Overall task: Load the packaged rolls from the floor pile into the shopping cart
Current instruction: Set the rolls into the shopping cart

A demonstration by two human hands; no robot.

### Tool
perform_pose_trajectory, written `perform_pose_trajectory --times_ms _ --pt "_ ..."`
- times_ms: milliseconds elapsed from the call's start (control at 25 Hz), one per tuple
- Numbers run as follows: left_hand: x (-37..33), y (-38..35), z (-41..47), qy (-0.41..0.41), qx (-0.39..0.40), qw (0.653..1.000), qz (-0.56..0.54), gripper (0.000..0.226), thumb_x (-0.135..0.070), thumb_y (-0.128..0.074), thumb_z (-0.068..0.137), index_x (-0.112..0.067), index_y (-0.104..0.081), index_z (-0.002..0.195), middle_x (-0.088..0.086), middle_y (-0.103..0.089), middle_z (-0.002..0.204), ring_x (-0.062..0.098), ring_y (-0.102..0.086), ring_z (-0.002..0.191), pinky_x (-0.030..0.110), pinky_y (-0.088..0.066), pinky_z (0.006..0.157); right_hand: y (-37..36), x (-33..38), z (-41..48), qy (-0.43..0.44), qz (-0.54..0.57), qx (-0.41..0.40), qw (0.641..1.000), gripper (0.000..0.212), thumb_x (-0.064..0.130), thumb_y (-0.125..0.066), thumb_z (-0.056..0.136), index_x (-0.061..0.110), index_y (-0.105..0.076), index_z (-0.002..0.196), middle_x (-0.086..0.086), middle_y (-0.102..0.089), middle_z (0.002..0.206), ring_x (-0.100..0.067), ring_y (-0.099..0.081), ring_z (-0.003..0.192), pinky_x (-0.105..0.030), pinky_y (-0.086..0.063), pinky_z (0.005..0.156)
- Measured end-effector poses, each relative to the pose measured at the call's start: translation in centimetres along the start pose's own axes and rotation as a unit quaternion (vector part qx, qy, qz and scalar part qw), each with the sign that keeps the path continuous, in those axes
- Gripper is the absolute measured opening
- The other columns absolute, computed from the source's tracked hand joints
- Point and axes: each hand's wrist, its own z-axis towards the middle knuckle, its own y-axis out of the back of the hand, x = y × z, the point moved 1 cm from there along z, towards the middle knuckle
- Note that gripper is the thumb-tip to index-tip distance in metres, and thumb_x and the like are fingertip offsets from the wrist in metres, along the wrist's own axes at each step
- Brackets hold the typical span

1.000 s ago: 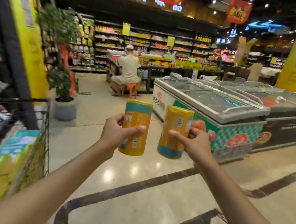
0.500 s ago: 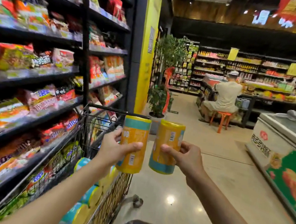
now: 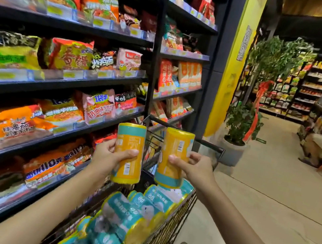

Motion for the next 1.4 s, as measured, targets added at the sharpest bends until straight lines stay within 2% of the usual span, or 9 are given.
perform_pose_trajectory --times_ms 200,400,600,840,1040,1160,1240,1320,1400 --pt "3.3 -1.5 4.4 0.044 -0.112 0.992 -0.04 0.016 0.002 -0.066 0.079 -0.008 -0.062 0.092 0.0 -0.072 0.065 0.012 -0.068 0.054 0.024 -0.054 0.045 1.1 -3.8 9.4 -0.017 0.007 0.106 0.994 0.021 0.004 -0.078 0.073 0.019 -0.065 0.078 0.004 -0.069 0.079 0.001 -0.064 0.064 -0.015 -0.054 0.061" --pt "5.1 -0.5 5.6 0.091 -0.214 0.971 -0.059 0.041 -0.01 -0.071 0.068 -0.002 -0.063 0.107 0.015 -0.072 0.089 0.021 -0.07 0.064 0.034 -0.059 0.058 1.3 -6.0 16.0 -0.062 -0.01 0.198 0.978 0.022 0.004 -0.08 0.071 0.014 -0.066 0.085 -0.007 -0.07 0.089 -0.003 -0.066 0.066 -0.018 -0.055 0.064" --pt "7.8 2.7 5.5 0.114 -0.294 0.948 -0.048 0.022 -0.007 -0.068 0.075 -0.007 -0.064 0.097 0.004 -0.073 0.071 0.016 -0.069 0.058 0.029 -0.057 0.053 -2.3 -9.5 20.0 -0.106 -0.011 0.259 0.96 0.025 0.007 -0.081 0.07 0.009 -0.067 0.091 -0.01 -0.071 0.094 -0.017 -0.067 0.08 -0.031 -0.057 0.076" --pt "11.4 7.2 5.3 0.173 -0.359 0.916 -0.045 0.046 -0.019 -0.077 0.063 -0.006 -0.066 0.106 0.014 -0.073 0.092 0.024 -0.07 0.073 0.033 -0.056 0.065 -10.7 -13.8 22.3 -0.14 -0.021 0.347 0.927 0.018 0.008 -0.079 0.074 0.015 -0.069 0.086 -0.011 -0.072 0.093 -0.018 -0.069 0.078 -0.03 -0.057 0.073" --pt "15.1 12.6 6.4 0.205 -0.38 0.9 -0.052 0.045 -0.018 -0.078 0.057 -0.006 -0.067 0.099 0.011 -0.073 0.081 0.021 -0.069 0.064 0.03 -0.056 0.058 -18.3 -18.0 22.3 -0.153 -0.062 0.406 0.899 0.027 0.015 -0.082 0.071 0.011 -0.071 0.095 -0.008 -0.074 0.093 -0.018 -0.071 0.083 -0.034 -0.057 0.077" --pt "18.5 14.3 6.0 0.265 -0.4 0.876 -0.052 0.056 -0.021 -0.09 0.049 -0.006 -0.069 0.098 0.014 -0.073 0.085 0.024 -0.067 0.068 0.036 -0.056 0.067 -20.8 -19.8 22.1 -0.178 -0.075 0.421 0.886 0.027 0.015 -0.082 0.071 0.009 -0.071 0.095 -0.006 -0.074 0.088 -0.016 -0.071 0.08 -0.032 -0.058 0.074" --pt "21.4 15.1 5.6 0.311 -0.411 0.856 -0.04 0.041 -0.021 -0.088 0.055 -0.007 -0.071 0.089 0.014 -0.071 0.079 0.02 -0.065 0.063 0.027 -0.054 0.061 -21.8 -20.6 22.2 -0.176 -0.083 0.434 0.88 0.019 0.012 -0.081 0.071 0.012 -0.073 0.088 -0.003 -0.075 0.084 -0.015 -0.071 0.075 -0.028 -0.058 0.068" --pt "24.7 16.3 5.4 0.361 -0.436 0.824 0.005 0.022 -0.019 -0.087 0.062 -0.012 -0.069 0.072 0.01 -0.067 0.067 0.013 -0.059 0.053 0.018 -0.045 0.05 -22.9 -22.1 22.7 -0.161 -0.124 0.435 0.877 0.015 0.02 -0.084 0.068 0.017 -0.075 0.078 -0.001 -0.075 0.082 -0.019 -0.071 0.079 -0.037 -0.059 0.073" --pt "27.2 16.8 5.1 0.416 -0.441 0.795 0.034 0.017 -0.017 -0.085 0.067 -0.018 -0.068 0.071 0.008 -0.068 0.076 0.015 -0.063 0.065 0.021 -0.044 0.055 -23.1 -23.3 22.9 -0.171 -0.146 0.428 0.875 0.019 0.026 -0.086 0.064 0.016 -0.075 0.077 -0.002 -0.075 0.081 -0.021 -0.072 0.08 -0.046 -0.057 0.078"
